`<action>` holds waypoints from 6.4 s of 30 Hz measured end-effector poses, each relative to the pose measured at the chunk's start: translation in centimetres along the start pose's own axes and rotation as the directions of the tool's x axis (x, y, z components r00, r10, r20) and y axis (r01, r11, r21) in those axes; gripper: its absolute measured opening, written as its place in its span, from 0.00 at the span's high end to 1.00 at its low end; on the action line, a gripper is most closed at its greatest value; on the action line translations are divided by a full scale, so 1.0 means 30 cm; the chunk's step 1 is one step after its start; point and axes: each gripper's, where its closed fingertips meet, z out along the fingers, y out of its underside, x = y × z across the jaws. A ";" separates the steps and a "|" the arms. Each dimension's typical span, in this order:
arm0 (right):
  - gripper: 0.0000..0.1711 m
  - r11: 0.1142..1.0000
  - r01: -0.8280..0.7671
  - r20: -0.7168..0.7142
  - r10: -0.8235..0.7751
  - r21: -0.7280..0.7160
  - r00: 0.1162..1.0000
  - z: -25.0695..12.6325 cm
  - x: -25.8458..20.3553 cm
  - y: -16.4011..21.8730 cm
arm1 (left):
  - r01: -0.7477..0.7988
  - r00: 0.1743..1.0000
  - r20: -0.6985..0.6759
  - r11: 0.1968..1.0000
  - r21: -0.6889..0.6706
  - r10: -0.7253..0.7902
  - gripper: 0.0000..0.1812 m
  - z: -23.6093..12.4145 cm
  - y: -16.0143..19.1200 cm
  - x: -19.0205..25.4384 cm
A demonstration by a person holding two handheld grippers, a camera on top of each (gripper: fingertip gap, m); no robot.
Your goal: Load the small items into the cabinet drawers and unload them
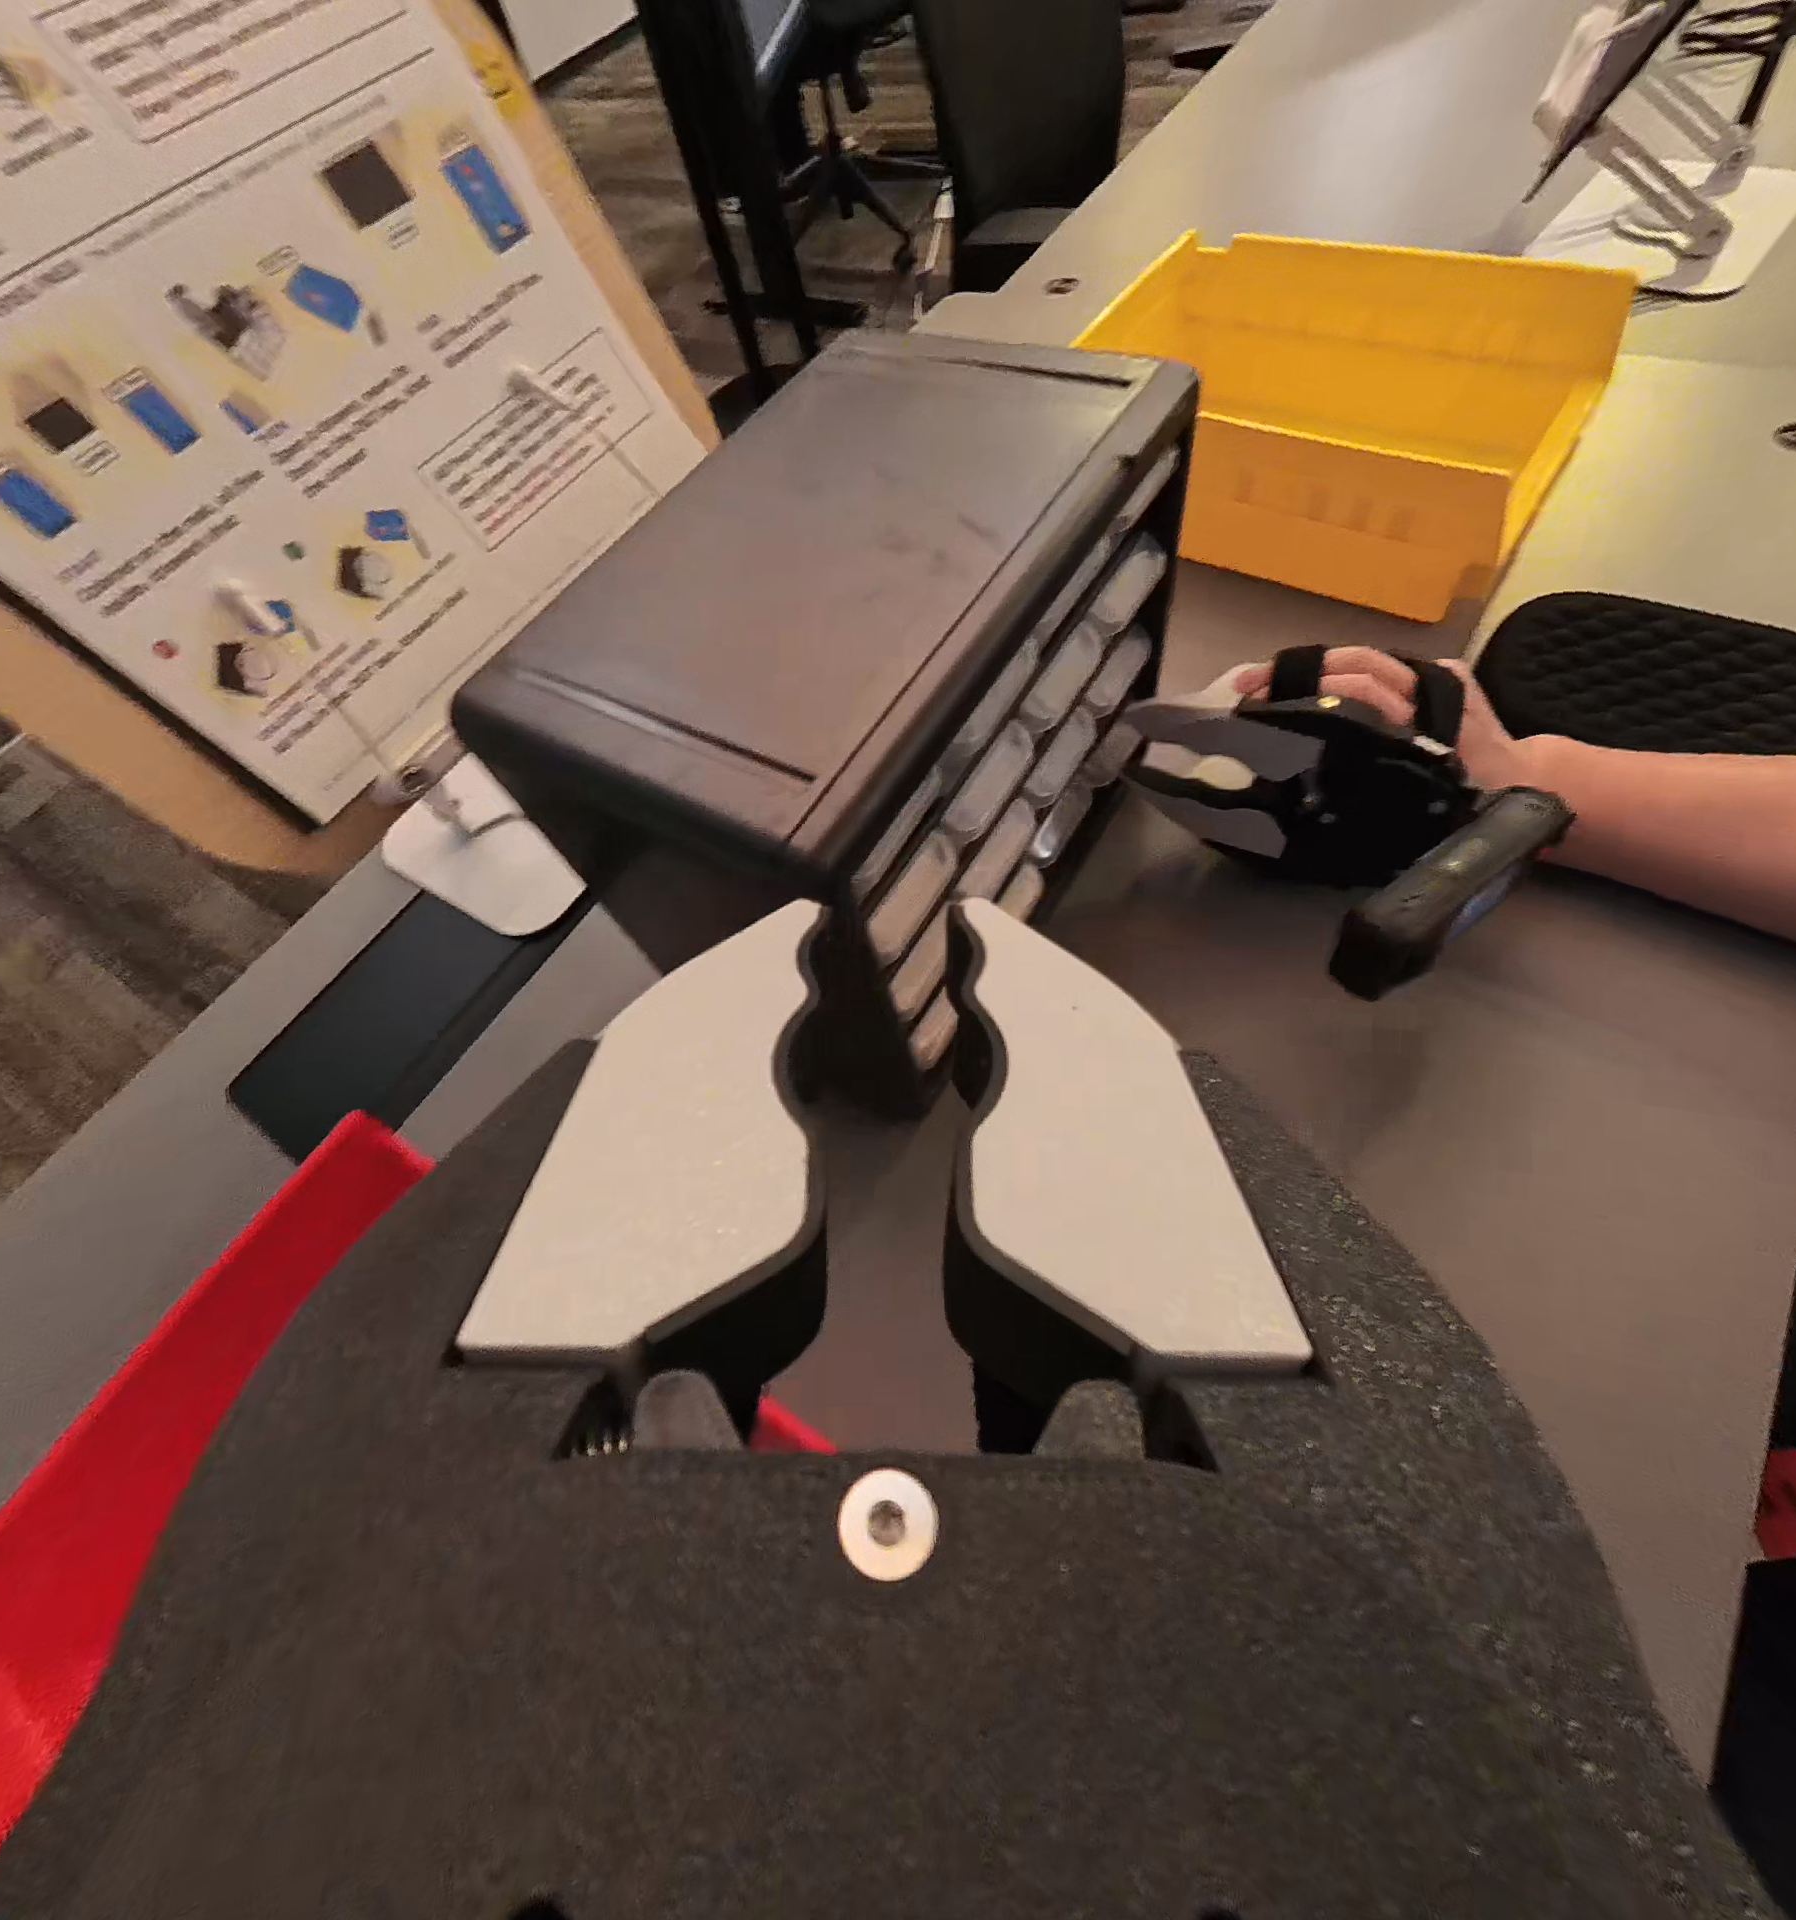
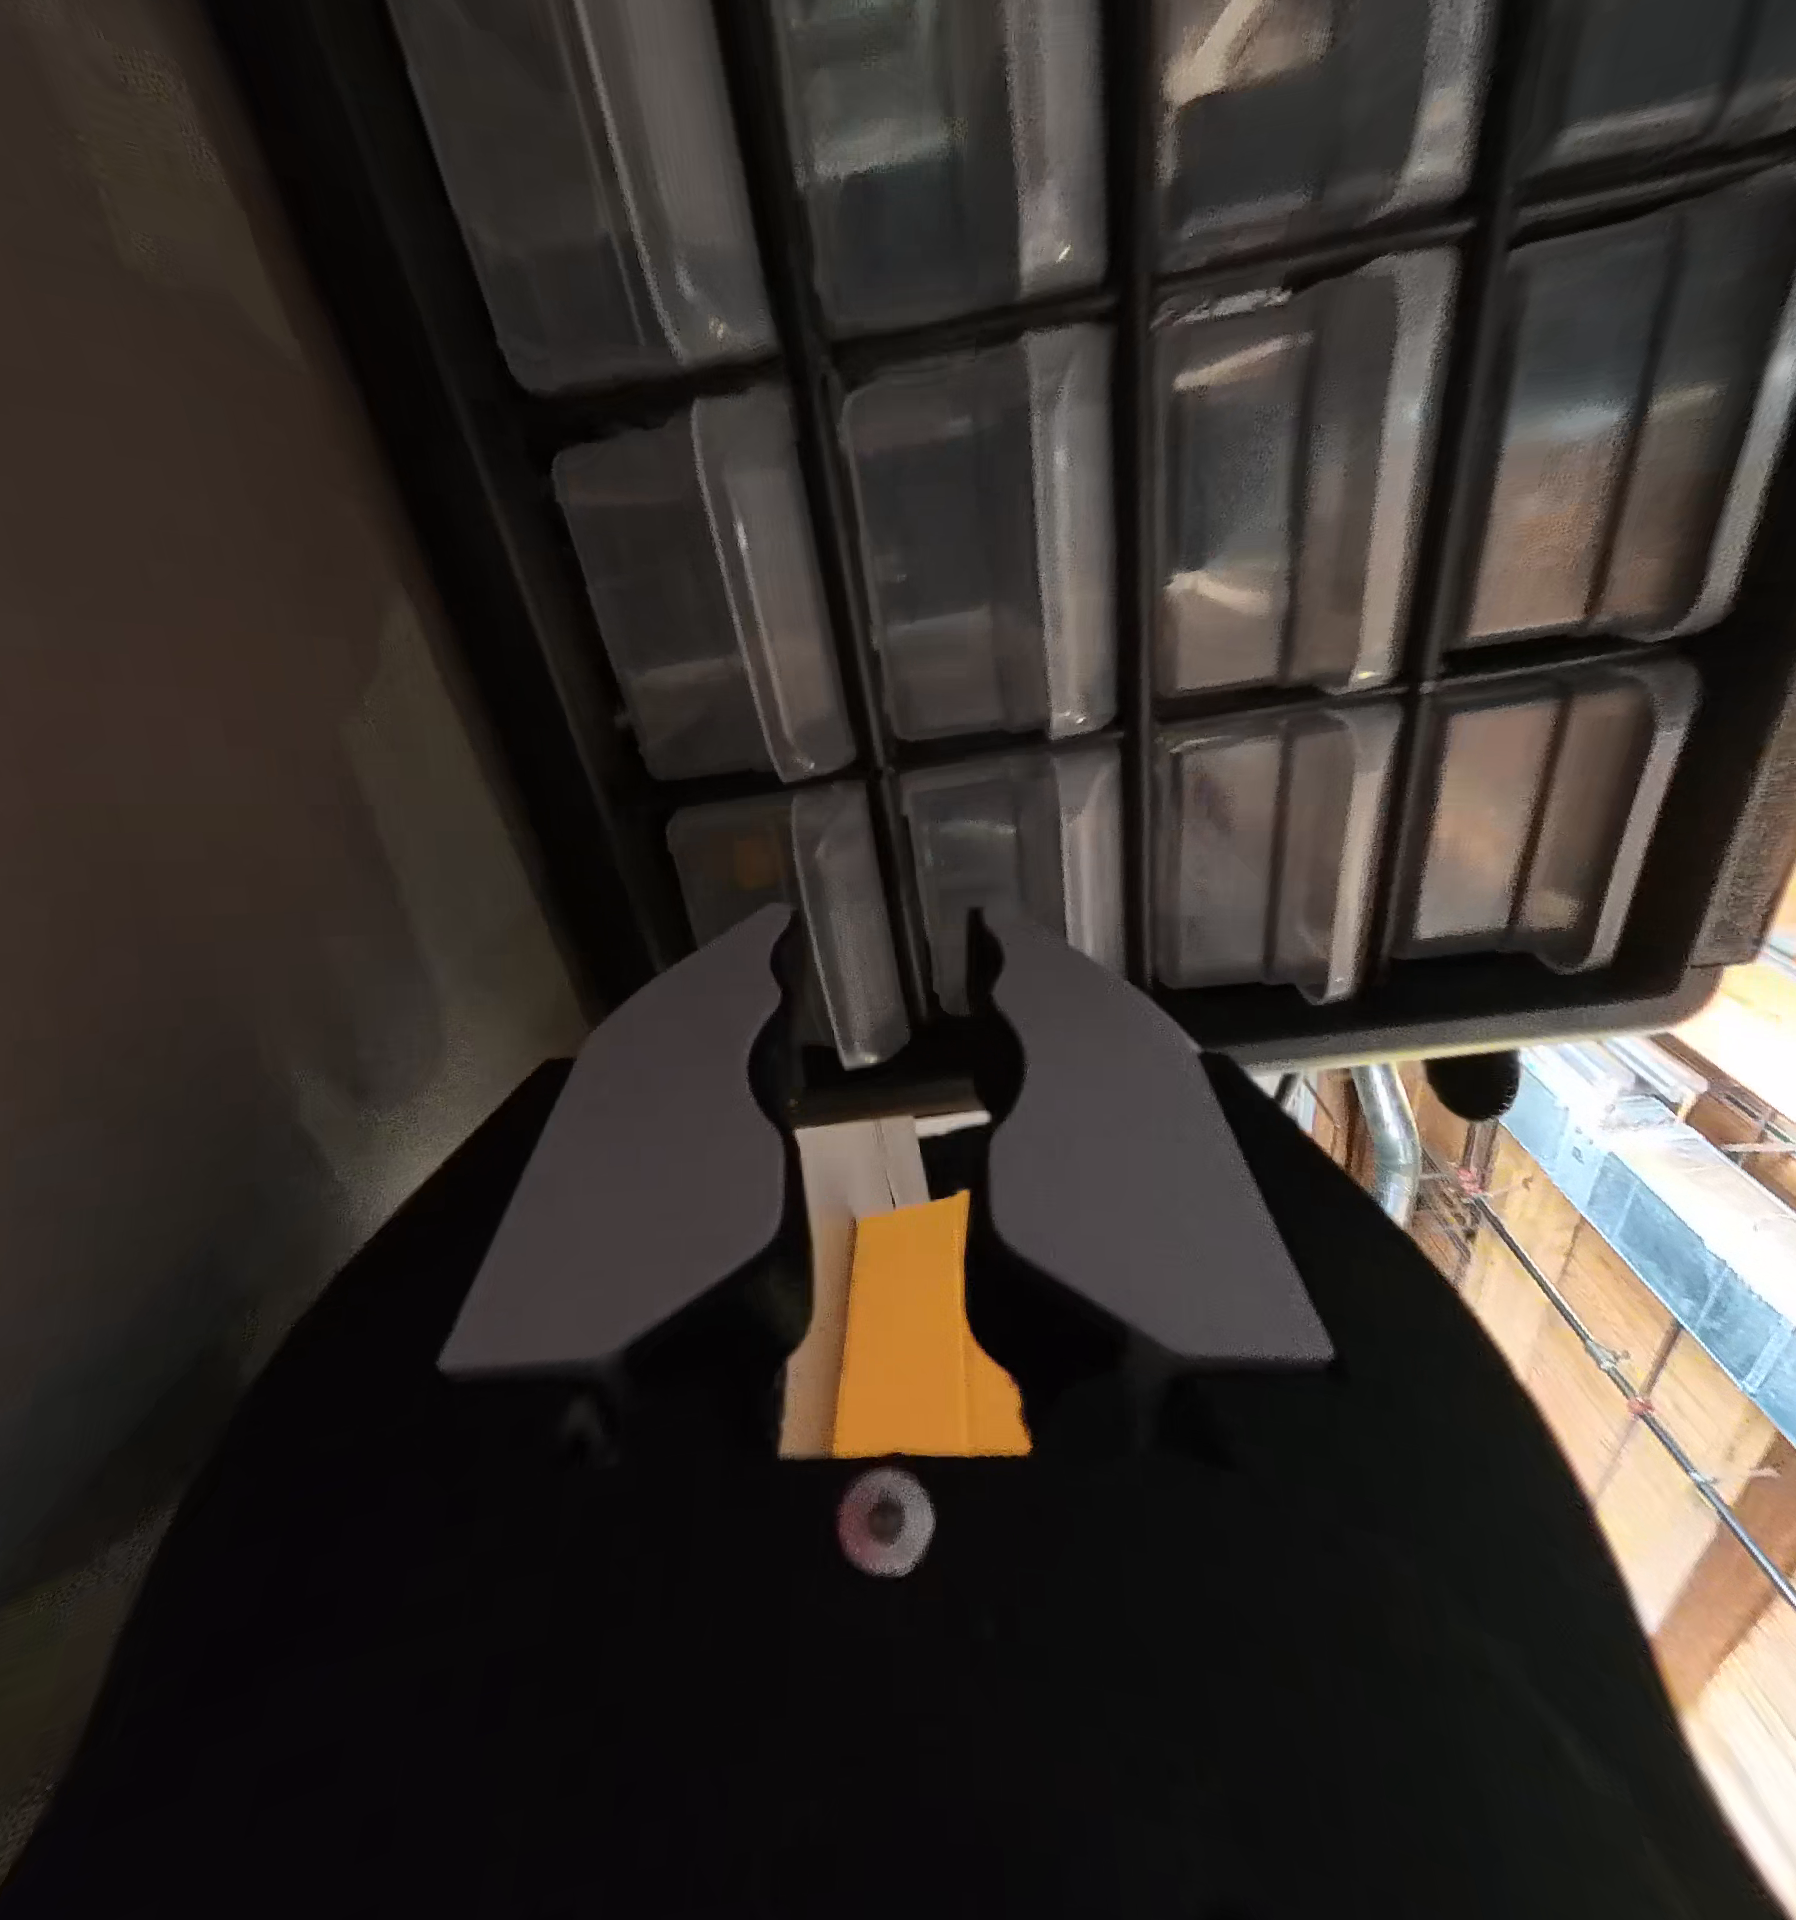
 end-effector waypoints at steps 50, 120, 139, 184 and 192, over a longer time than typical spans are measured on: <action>0.85 0.995 -0.021 -0.223 0.042 0.095 0.974 -0.003 0.151 -0.043 | 0.080 0.996 0.038 0.993 -0.092 -0.077 0.88 0.006 0.090 -0.073; 0.94 0.998 -0.036 -0.136 0.043 0.056 0.990 -0.119 0.127 -0.019 | 0.453 0.881 0.416 0.646 -0.614 -0.223 0.94 0.174 0.986 -0.573; 0.94 0.997 -0.047 -0.122 0.054 0.053 0.991 -0.116 0.121 -0.018 | 0.357 0.848 0.513 0.861 -0.362 -0.136 0.94 -0.063 0.477 -0.495; 0.93 0.994 -0.080 -0.071 0.086 0.080 0.994 -0.162 0.118 -0.030 | -0.510 0.859 -0.303 0.624 -0.592 0.414 0.94 0.850 0.090 0.444; 0.93 0.994 -0.062 -0.077 0.069 0.086 0.995 -0.199 0.115 -0.033 | -0.547 0.830 -0.342 0.523 -0.654 0.440 0.94 0.860 0.156 0.426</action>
